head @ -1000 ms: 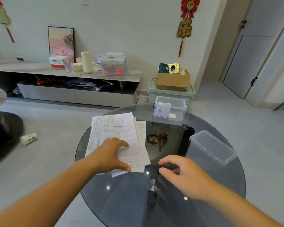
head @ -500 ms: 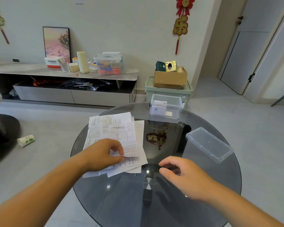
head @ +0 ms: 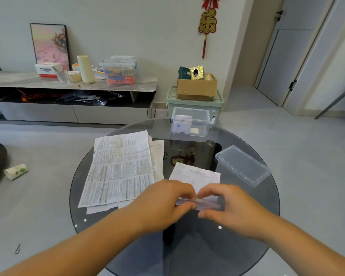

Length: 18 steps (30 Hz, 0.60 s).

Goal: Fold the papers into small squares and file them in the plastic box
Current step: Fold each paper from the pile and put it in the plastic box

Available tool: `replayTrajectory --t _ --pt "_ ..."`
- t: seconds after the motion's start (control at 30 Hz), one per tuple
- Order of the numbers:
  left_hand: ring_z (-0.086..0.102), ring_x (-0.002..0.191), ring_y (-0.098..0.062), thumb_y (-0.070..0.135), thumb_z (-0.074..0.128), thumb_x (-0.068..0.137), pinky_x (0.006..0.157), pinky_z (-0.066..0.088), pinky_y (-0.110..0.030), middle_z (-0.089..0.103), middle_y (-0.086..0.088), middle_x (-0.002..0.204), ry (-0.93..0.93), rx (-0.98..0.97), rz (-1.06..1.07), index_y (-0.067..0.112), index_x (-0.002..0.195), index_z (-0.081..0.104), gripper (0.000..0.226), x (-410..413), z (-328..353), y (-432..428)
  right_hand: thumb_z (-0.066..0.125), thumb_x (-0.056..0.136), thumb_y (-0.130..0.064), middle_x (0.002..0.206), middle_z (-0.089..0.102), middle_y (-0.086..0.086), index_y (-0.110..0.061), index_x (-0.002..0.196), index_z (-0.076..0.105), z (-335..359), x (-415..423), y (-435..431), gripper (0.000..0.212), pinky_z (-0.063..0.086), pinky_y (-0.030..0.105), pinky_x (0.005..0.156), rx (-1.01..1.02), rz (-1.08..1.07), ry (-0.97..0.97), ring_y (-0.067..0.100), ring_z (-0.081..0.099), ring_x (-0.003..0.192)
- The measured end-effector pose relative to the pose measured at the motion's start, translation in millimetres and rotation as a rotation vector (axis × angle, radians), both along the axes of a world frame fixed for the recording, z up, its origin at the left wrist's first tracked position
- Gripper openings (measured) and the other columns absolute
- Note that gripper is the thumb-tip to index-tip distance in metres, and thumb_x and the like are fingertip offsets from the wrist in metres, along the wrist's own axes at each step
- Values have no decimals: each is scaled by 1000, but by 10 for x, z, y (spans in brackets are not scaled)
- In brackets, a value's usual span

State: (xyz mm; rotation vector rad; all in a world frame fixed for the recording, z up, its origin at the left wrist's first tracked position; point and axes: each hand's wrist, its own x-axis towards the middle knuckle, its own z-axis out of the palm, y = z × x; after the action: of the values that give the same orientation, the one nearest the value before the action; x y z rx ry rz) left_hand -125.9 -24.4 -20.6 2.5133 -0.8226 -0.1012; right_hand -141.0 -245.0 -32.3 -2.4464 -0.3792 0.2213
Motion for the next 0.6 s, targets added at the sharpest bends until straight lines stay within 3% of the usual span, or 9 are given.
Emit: replayTrajectory --t 0.07,0.17,0.27,0.33,0.43,0.47,0.53,0.6 --pt "60 94 -1 55 59 94 89 54 -28 68 17 108 36 54 10 36 108 64 24 11 -23 22 67 92 -41 111 68 -20 -39 104 69 -107 12 -107 12 55 34 91 -9 -14 23 5 62 106" --pt "63 85 -5 59 66 86 79 56 -25 67 13 95 117 91 40 34 103 63 30 69 -1 102 62 98 -34 117 64 -27 -42 109 67 -155 -12 -182 15 53 24 91 123 -49 39 1 59 109" --pt "63 82 -5 53 70 86 73 54 -20 64 12 88 190 19 77 33 97 65 23 153 45 141 58 100 -27 93 66 -34 -45 102 62 -118 -36 -215 18 48 12 77 237 -104 17 -3 60 87" --pt "65 85 -2 45 70 89 77 57 -20 68 13 93 258 -97 129 33 105 67 20 210 60 123 56 100 -28 94 70 -22 -43 106 62 -130 -5 -236 17 53 20 80 302 -185 -5 2 65 86" --pt "67 95 -2 38 68 93 85 57 -22 70 16 108 316 -188 212 30 126 64 34 278 9 40 59 99 -28 100 70 -14 -34 110 59 -135 67 -215 13 58 29 84 372 -303 5 2 66 92" --pt "67 96 -3 37 68 93 85 57 -22 70 15 110 309 -167 242 28 128 63 36 294 -13 17 62 97 -28 103 70 -13 -34 113 55 -126 89 -189 19 57 23 78 367 -323 16 0 66 91" --pt "66 94 -6 34 68 93 83 59 -25 69 12 109 293 -112 293 26 127 63 35 325 -72 -17 70 91 -32 101 67 -14 -32 132 41 -119 130 -130 50 50 12 66 304 -346 33 -4 64 83" --pt "64 89 -8 33 71 89 78 60 -29 65 9 104 267 -30 341 24 119 57 35 333 -122 -42 76 85 -42 101 61 -16 -34 150 18 -127 161 -71 87 49 15 69 182 -363 21 1 61 87"
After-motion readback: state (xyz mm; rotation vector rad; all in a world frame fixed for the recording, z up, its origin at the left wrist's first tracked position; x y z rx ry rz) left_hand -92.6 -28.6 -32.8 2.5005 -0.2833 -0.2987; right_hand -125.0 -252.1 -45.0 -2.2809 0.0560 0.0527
